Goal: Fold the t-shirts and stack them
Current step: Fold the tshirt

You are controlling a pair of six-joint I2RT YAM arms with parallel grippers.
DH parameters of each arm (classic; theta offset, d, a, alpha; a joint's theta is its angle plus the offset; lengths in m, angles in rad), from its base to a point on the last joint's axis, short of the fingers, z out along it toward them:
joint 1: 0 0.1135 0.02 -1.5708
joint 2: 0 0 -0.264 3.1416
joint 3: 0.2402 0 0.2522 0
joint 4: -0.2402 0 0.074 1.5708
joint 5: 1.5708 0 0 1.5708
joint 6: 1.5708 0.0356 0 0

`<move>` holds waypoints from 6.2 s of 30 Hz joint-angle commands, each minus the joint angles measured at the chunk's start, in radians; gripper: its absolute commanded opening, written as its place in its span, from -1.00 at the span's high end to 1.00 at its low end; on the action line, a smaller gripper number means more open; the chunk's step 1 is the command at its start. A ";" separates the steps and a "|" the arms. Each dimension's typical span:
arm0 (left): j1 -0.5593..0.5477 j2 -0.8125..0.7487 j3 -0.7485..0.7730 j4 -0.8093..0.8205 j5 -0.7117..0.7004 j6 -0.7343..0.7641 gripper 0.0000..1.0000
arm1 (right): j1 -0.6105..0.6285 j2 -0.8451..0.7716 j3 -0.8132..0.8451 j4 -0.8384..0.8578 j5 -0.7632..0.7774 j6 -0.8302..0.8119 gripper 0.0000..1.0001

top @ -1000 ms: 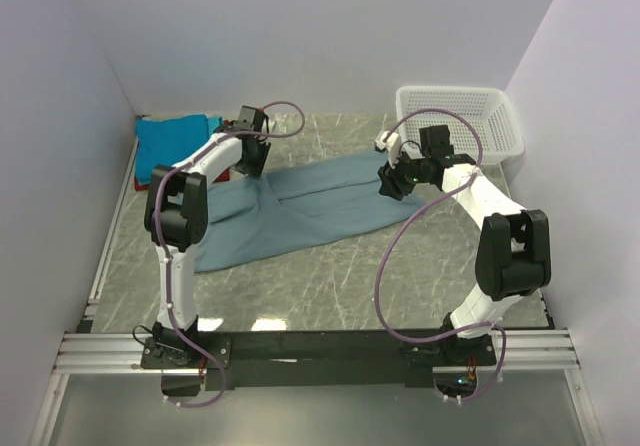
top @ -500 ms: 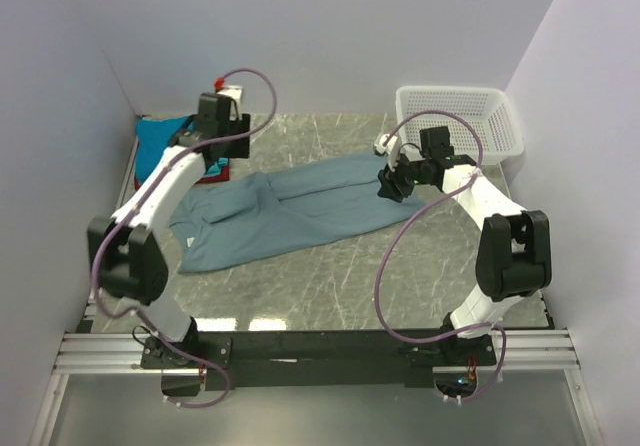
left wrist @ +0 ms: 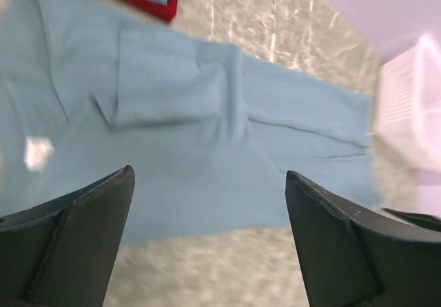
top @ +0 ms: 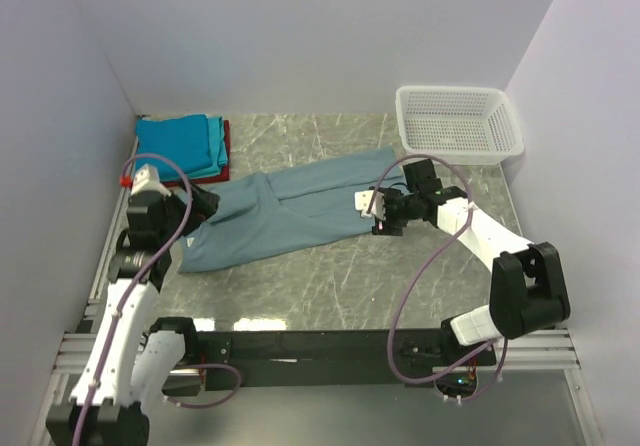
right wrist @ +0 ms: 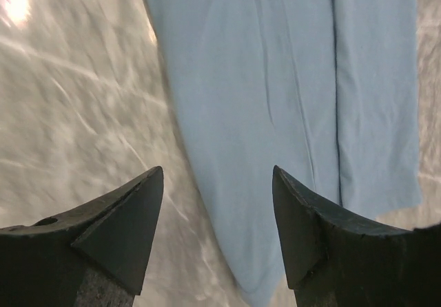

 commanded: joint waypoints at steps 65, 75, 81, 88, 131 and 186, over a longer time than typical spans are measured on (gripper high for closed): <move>0.001 -0.153 0.057 -0.165 0.185 0.012 -0.72 | 0.127 -0.515 -0.407 -0.361 0.492 -0.146 0.08; 0.001 -0.196 0.189 -0.266 0.086 0.099 -0.70 | 0.150 -0.046 0.168 -0.283 0.014 0.366 -0.32; 0.001 -0.242 0.128 -0.208 0.182 0.030 -0.70 | 0.213 0.497 0.755 -0.257 -0.134 0.929 -0.30; 0.001 -0.255 0.120 -0.257 0.193 0.055 -0.71 | 0.236 0.954 1.376 -0.316 0.073 1.266 -0.40; 0.001 -0.218 0.085 -0.197 0.250 0.033 -0.70 | 0.141 1.011 1.210 -0.254 0.209 1.386 1.00; -0.194 1.313 0.770 0.015 -0.111 -0.105 0.62 | 0.200 -0.308 -0.074 0.030 0.051 0.446 -0.59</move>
